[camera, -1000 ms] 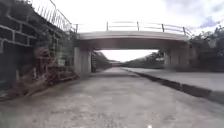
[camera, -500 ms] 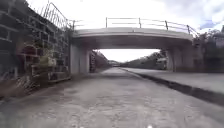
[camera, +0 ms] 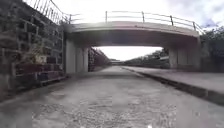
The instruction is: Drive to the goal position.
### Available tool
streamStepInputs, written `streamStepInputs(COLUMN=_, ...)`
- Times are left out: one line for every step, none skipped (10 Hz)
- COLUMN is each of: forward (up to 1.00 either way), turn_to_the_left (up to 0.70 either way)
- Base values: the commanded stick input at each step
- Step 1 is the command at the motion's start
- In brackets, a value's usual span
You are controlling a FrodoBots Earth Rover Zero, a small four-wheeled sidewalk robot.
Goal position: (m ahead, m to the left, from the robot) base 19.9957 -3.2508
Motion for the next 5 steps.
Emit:
streamStepInputs(forward=1.00, turn_to_the_left=0.00)
streamStepInputs(forward=1.00, turn_to_the_left=0.00)
streamStepInputs(forward=1.00, turn_to_the_left=0.00)
streamStepInputs(forward=1.00, turn_to_the_left=0.00)
streamStepInputs(forward=1.00, turn_to_the_left=0.00)
